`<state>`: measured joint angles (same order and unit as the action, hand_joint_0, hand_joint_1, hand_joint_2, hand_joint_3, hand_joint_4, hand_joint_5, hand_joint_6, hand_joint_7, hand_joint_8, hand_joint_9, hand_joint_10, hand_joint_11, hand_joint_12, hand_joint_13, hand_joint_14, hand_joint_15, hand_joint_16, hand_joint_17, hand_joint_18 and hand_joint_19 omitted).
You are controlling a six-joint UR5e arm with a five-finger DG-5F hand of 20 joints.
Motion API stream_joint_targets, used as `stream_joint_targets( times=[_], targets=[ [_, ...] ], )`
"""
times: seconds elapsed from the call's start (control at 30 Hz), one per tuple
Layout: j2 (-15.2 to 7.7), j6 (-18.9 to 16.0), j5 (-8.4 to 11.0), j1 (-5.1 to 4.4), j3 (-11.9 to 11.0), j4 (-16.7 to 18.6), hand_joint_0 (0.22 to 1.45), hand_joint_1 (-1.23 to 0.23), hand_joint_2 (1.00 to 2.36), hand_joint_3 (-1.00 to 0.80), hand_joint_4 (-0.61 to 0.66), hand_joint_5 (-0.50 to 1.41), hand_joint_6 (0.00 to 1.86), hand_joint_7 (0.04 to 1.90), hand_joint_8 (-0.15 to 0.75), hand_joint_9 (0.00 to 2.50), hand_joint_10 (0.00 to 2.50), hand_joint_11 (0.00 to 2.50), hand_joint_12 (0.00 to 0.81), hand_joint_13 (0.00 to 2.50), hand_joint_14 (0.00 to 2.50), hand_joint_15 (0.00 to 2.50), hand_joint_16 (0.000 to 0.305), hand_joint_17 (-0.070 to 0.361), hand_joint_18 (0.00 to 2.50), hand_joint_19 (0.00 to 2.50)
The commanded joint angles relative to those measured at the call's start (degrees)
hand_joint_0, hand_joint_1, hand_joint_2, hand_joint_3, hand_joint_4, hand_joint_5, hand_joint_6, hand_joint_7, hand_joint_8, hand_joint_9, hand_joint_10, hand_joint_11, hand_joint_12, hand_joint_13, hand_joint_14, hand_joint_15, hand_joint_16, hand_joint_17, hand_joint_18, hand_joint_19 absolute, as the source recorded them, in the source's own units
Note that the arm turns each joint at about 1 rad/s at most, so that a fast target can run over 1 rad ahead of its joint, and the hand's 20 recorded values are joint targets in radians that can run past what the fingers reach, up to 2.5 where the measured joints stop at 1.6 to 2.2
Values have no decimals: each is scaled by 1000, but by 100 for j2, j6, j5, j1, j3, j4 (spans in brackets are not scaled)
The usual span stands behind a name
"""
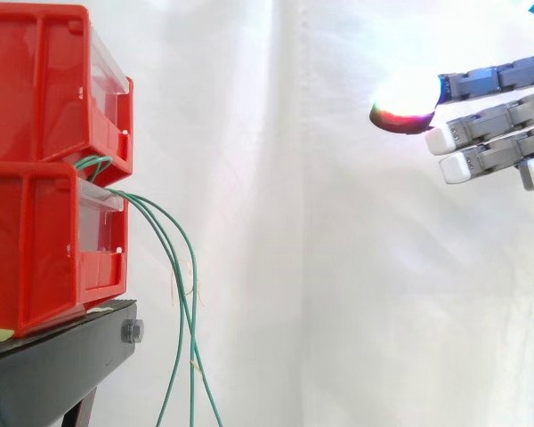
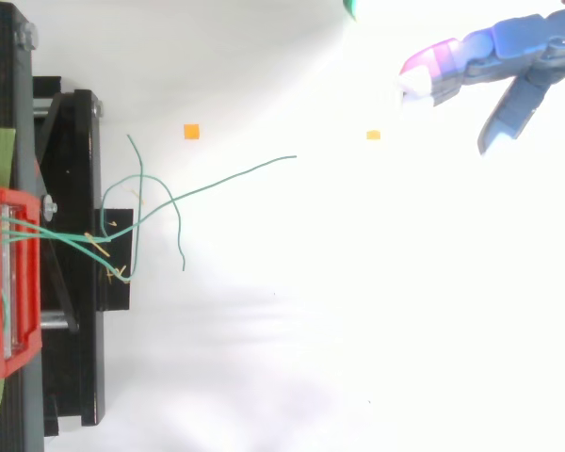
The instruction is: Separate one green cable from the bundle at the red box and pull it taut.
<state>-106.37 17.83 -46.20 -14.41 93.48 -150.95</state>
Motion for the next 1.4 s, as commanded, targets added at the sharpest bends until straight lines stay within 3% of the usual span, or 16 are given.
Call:
stream_joint_targets(
  times=[0.0,0.13,0.4,0.47,0.57,0.7,0.73,0.93,1.13,1.37],
  targets=[
    [-24,327,-3,-9,-23,13,411,-471,1000,-500,108,-276,501,594,372,789,8,224,453,745,11,307,93,209,1133,513],
    [-147,476,32,-9,-31,57,411,-473,1000,-500,106,-276,501,589,369,792,7,229,450,744,11,307,93,208,1129,512],
    [-630,177,76,35,-401,101,412,-473,1000,-500,104,-277,501,593,369,803,8,243,449,738,11,316,91,206,1105,518],
    [-780,98,5,52,-515,4,412,-473,1000,-500,104,-277,501,593,368,803,8,243,449,738,11,314,91,206,1102,510],
    [-780,46,-135,70,-532,-31,412,-474,1000,-500,104,-277,501,594,368,804,10,235,447,738,11,320,91,205,1094,519],
    [-788,46,-153,70,-532,-102,412,-475,1000,-500,104,-276,501,594,370,808,8,255,446,737,11,320,91,205,1086,523],
    [-903,28,-179,70,-532,-119,411,-474,1000,-500,103,-276,501,593,367,808,8,255,446,737,13,317,91,204,1085,531],
    [-1202,-121,-232,70,-594,101,412,-473,1000,-500,103,-276,501,594,367,811,9,252,446,736,11,321,90,203,1071,534],
    [-1369,46,-320,52,-787,514,412,-473,1000,-500,103,-276,501,593,366,810,9,258,444,730,11,320,89,201,1048,530],
    [-1615,63,-258,61,-963,514,412,-474,1000,-500,102,-276,501,594,366,810,9,262,443,724,11,318,89,200,1033,534]
  ],
)
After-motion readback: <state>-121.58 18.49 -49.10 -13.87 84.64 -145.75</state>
